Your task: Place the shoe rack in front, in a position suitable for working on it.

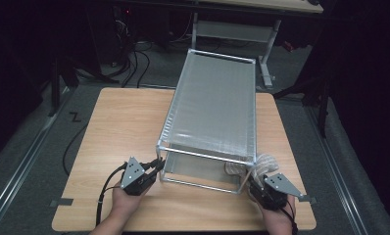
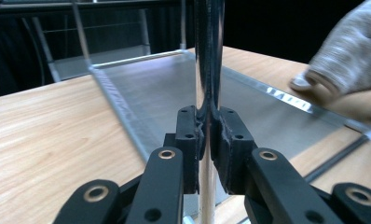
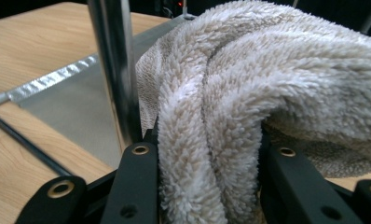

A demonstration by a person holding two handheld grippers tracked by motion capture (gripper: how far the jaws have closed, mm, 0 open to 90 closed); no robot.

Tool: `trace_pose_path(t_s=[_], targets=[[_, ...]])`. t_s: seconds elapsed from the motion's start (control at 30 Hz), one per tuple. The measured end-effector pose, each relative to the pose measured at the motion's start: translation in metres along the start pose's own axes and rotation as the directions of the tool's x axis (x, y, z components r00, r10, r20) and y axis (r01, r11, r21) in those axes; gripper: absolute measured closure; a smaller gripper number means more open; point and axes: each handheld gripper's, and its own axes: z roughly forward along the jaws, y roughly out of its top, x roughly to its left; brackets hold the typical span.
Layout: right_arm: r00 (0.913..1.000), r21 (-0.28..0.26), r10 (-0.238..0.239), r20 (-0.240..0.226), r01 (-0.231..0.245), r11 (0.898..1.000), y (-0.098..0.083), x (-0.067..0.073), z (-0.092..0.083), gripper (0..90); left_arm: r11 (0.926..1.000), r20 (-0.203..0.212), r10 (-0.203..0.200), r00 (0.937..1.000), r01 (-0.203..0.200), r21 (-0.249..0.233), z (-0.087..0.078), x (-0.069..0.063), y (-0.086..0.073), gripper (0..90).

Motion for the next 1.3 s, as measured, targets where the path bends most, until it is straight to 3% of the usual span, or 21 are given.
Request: trace_pose_path(t_s=[0.2,0.33,0.47,0.53,0.6,0.67,0.73,0.83,0.93,1.07,1.13,1.3], targets=[[0.9981,0.059,-0.017,0.059,0.013,0.998,0.006,0.002,0.002,66.1,0.9992,-0.046,-0.039,0.9982,0.039,-0.002,0.003,0.011,0.0,79.9],[0.9978,0.078,-0.011,0.066,0.006,0.997,0.005,0.0,-0.004,66.1,0.9993,-0.061,-0.037,0.9974,0.037,-0.001,0.001,0.011,0.0,78.6],[0.9985,0.076,0.012,0.053,-0.016,0.997,-0.006,0.004,-0.005,65.8,0.9976,-0.089,-0.068,0.9938,0.069,0.01,-0.006,0.011,0.0,66.6],[0.998,0.074,0.05,0.038,-0.053,0.996,-0.016,0.004,-0.003,65.7,0.9965,-0.104,-0.08,0.9913,0.082,0.015,-0.01,0.011,-0.001,61.0],[0.9956,0.091,0.091,0.02,-0.093,0.992,-0.022,0.003,-0.001,65.4,0.9959,-0.116,-0.087,0.9894,0.089,0.015,-0.015,0.01,-0.003,59.5],[0.997,0.107,0.077,0.008,-0.078,0.991,-0.023,0.006,0.0,65.2,0.9968,-0.133,-0.075,0.9883,0.078,0.019,-0.02,0.007,-0.005,58.8],[0.9955,0.108,0.093,-0.02,-0.09,0.99,-0.022,0.01,0.001,65.2,0.9971,-0.139,-0.071,0.9877,0.074,0.019,-0.025,0.005,-0.006,58.6],[0.9953,0.101,0.079,-0.056,-0.073,0.992,-0.017,0.02,0.005,65.3,0.9976,-0.124,-0.063,0.9902,0.067,0.022,-0.03,0.0,-0.007,58.7],[0.9918,0.084,0.082,-0.097,-0.074,0.994,-0.011,0.029,0.008,65.2,0.9988,-0.109,-0.029,0.9937,0.033,0.037,-0.033,-0.007,-0.008,57.9],[0.9903,0.085,0.066,-0.122,-0.056,0.995,-0.006,0.046,0.019,65.2,0.9996,-0.075,-0.005,0.9972,0.007,0.029,-0.035,-0.013,-0.008,57.2],[0.9895,0.086,0.037,-0.14,-0.025,0.996,-0.003,0.057,0.026,64.9,0.9994,-0.068,0.002,0.9977,0.0,0.035,-0.035,-0.014,-0.009,57.0],[0.9899,0.093,0.039,-0.136,-0.026,0.995,-0.003,0.06,0.029,64.8,0.9997,-0.03,0.005,0.9995,-0.004,0.023,-0.036,-0.014,-0.009,56.3]])
